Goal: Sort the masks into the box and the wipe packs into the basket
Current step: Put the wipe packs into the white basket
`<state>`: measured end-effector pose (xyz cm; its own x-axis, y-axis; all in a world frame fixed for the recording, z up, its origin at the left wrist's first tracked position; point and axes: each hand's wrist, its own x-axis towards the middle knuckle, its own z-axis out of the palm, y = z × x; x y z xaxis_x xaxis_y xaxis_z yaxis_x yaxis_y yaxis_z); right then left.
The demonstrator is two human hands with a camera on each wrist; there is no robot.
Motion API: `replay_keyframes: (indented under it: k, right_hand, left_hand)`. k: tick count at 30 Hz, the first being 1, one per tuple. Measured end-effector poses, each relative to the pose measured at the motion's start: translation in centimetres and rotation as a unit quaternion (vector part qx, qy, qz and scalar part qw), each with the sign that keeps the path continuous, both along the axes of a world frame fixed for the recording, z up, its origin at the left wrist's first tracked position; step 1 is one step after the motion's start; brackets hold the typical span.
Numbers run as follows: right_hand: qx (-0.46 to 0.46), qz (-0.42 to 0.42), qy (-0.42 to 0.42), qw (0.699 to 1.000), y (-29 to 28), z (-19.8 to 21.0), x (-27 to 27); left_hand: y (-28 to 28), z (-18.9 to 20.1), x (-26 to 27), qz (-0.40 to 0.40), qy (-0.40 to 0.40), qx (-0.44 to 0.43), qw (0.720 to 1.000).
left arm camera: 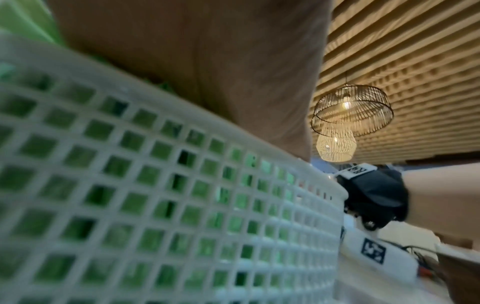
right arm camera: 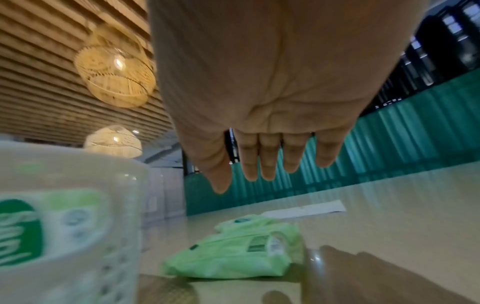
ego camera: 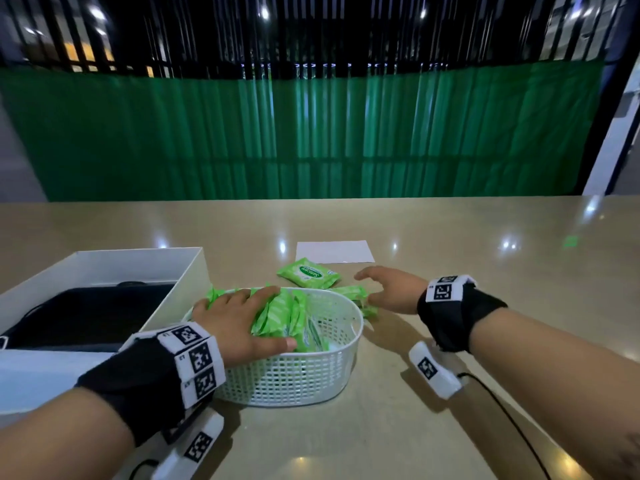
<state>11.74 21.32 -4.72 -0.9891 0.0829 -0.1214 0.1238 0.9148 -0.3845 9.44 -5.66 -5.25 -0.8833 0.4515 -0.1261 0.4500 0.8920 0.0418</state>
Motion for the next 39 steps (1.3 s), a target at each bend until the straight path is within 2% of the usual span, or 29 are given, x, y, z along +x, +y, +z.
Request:
replay_keyframes:
  k: [3, 8, 11, 15, 17, 19, 22, 26, 31, 33, 36, 39]
  right_hand:
    - [0.091, -0.017, -0.045, 0.995, 1.7, -0.5, -2.0]
    - [0.160, 0.010, -0.119, 0.980, 1.2, -2.8, -5.9]
    - [0.206, 0.035, -0.139, 0.968, 0.2, -4.1, -7.9]
    - [0.271, 0.026, -0.157, 0.949, 2.5, -7.6, -11.8]
    - [0.296, 0.030, -0.183, 0.937, 1.8, -6.6, -11.3]
    - [0.301, 0.047, -0.205, 0.930, -0.5, -3.9, -8.4]
    - [0.300, 0.036, -0.191, 0.934, -1.3, -2.7, -7.7]
    - [0.283, 0.029, -0.149, 0.947, -1.2, -3.2, -7.5]
    - [0.260, 0.011, -0.165, 0.952, -1.0, -5.2, -6.5]
    - [0.231, 0.006, -0.163, 0.959, 1.1, -6.8, -8.1]
    - [0.220, -0.016, -0.160, 0.962, 1.8, -6.0, -5.3]
    - [0.152, -0.044, -0.162, 0.974, 3.4, -4.9, -2.6]
  left_hand:
    - [0.2, -0.3, 0.0, 0.007, 0.002, 0.020, 1.000]
    - [0.4, -0.6, 0.3, 0.027, 0.026, 0.058, 0.998]
    - [0.4, -1.1, 0.2, 0.035, 0.035, 0.077, 0.996]
    - [0.6, -1.4, 0.2, 0.046, 0.046, 0.089, 0.994]
    - [0.7, -1.3, 0.2, 0.047, 0.049, 0.093, 0.993]
    - [0.8, -1.2, 0.2, 0.049, 0.050, 0.093, 0.993]
    - [0.9, -1.2, 0.0, 0.048, 0.046, 0.094, 0.993]
    - [0.8, -1.3, 0.0, 0.047, 0.050, 0.093, 0.993]
    - [0.7, -1.3, 0.0, 0.044, 0.043, 0.099, 0.993]
    - [0.7, -1.4, 0.0, 0.045, 0.043, 0.098, 0.993]
    - [0.7, -1.4, 0.0, 0.046, 0.046, 0.096, 0.993]
    - [0.7, -1.4, 0.0, 0.046, 0.044, 0.098, 0.993]
